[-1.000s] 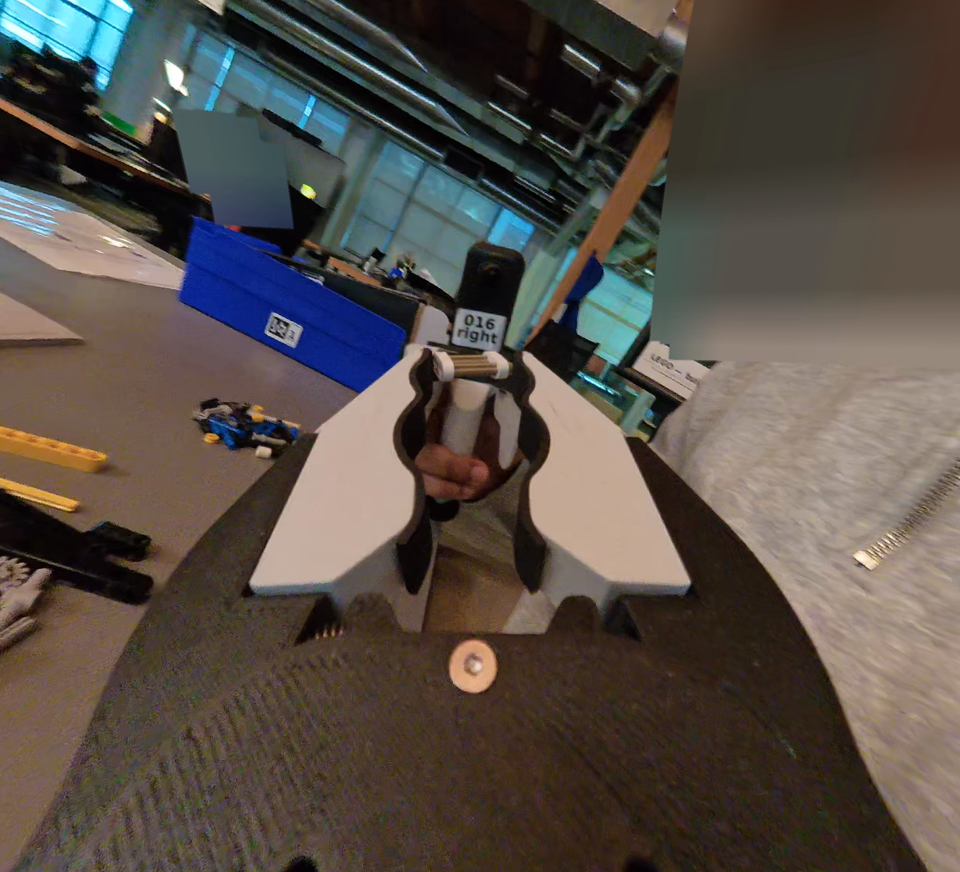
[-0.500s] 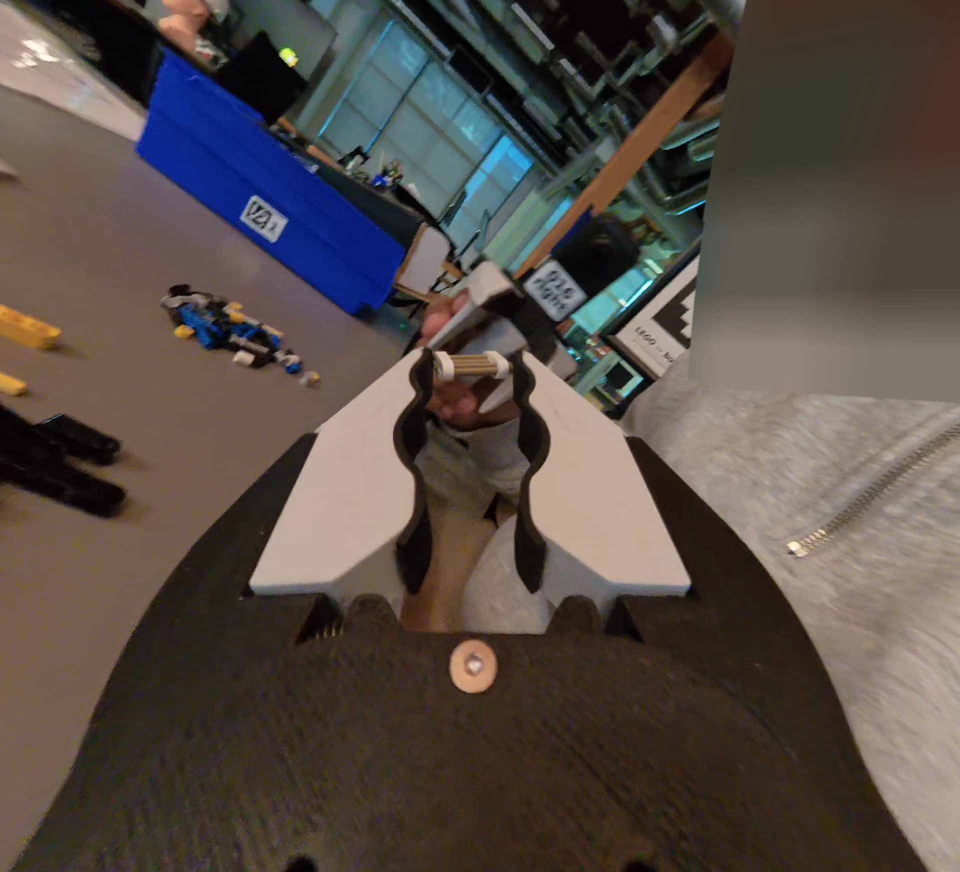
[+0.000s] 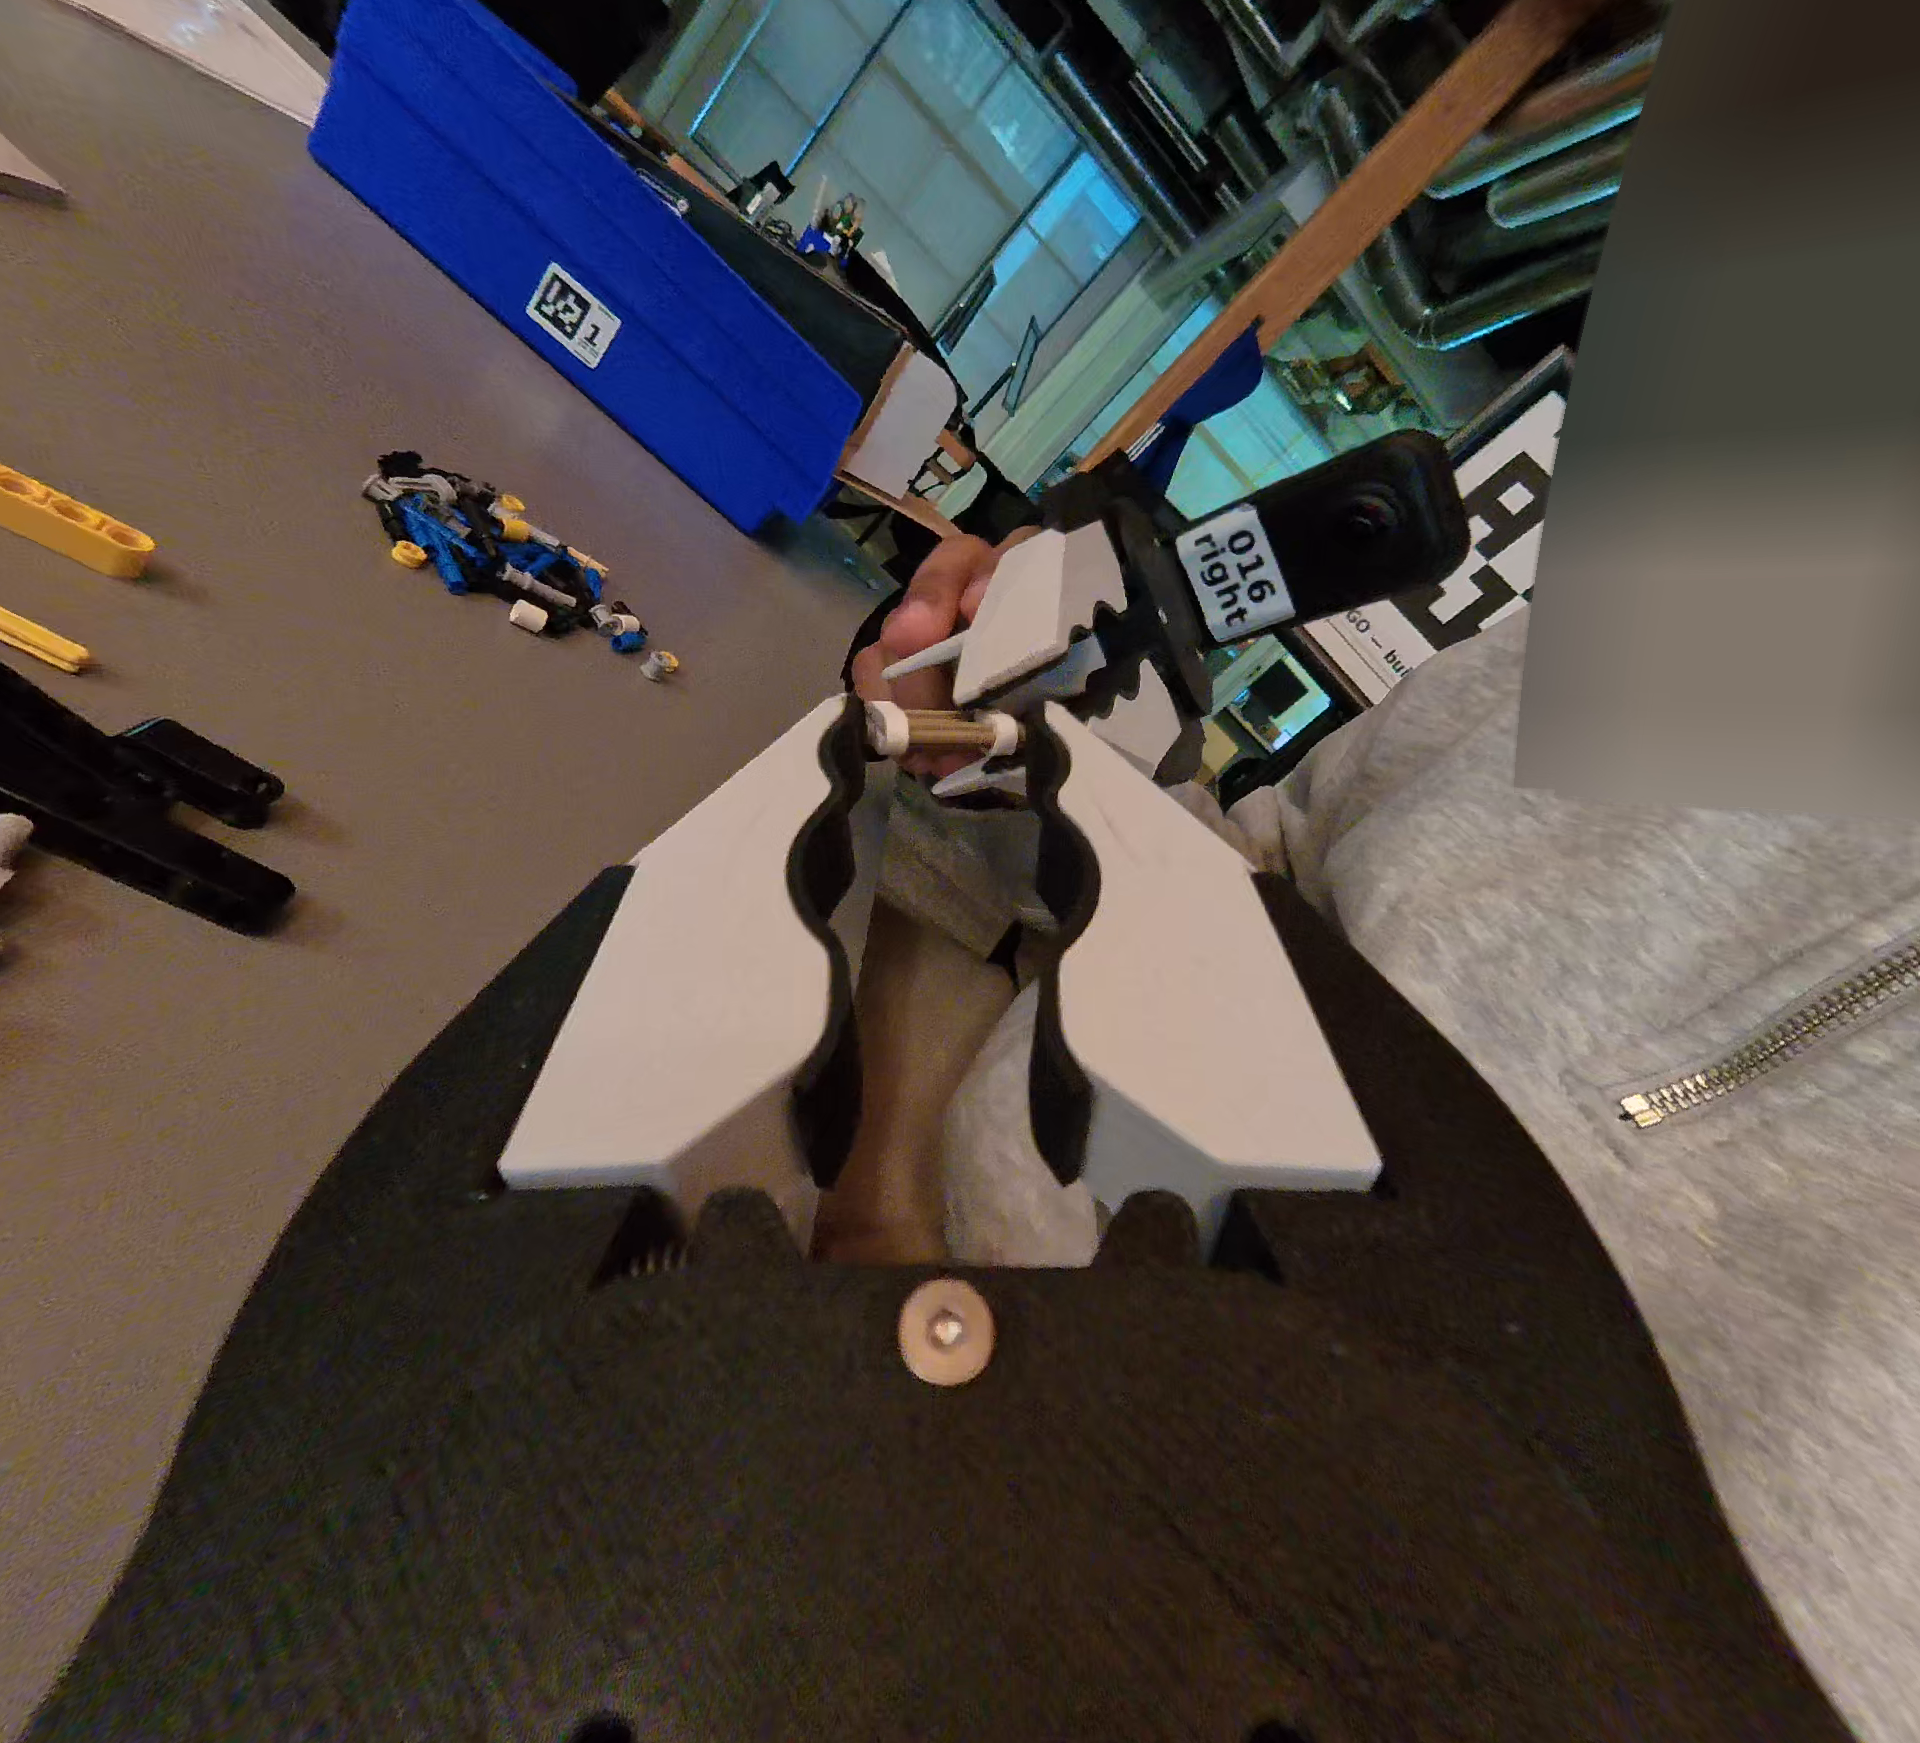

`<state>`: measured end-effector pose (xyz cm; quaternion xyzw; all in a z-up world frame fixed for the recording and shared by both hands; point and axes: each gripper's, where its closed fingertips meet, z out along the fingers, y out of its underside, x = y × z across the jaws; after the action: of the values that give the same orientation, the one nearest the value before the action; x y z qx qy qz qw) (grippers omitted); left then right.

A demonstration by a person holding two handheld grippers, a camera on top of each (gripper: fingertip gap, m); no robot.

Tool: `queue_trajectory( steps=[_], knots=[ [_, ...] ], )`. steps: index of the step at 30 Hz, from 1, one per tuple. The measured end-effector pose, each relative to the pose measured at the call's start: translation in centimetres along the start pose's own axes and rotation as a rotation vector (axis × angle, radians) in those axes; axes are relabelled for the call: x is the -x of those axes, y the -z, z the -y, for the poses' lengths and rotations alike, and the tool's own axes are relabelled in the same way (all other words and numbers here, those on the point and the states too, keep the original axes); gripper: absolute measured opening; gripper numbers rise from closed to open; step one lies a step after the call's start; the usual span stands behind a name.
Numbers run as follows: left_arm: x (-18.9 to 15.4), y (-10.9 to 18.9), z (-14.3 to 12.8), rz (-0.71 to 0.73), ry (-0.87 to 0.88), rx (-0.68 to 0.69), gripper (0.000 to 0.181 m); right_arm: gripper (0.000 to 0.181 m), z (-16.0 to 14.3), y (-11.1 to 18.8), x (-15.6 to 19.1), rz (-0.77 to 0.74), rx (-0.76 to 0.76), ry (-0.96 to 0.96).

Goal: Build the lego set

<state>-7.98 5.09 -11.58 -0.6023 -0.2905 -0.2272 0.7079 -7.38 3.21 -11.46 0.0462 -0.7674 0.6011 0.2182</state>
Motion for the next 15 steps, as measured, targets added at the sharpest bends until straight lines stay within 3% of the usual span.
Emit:
queue_trajectory(
  steps=[2,5,15],
  knots=[
    [0.0,0.0,0.1,-0.003,0.008,-0.009,0.030,0.008,0.1,0.0,-0.1,-0.016,0.003,0.017],
    [0.6,0.3,0.9,0.037,0.017,-0.056,0.046,0.006,0.6,0.4,-0.7,-0.076,-0.008,0.076],
    [0.4,0.1,0.7,0.044,0.013,-0.054,0.047,0.005,-0.3,0.3,-1.0,-0.102,0.040,0.133]
  ],
)
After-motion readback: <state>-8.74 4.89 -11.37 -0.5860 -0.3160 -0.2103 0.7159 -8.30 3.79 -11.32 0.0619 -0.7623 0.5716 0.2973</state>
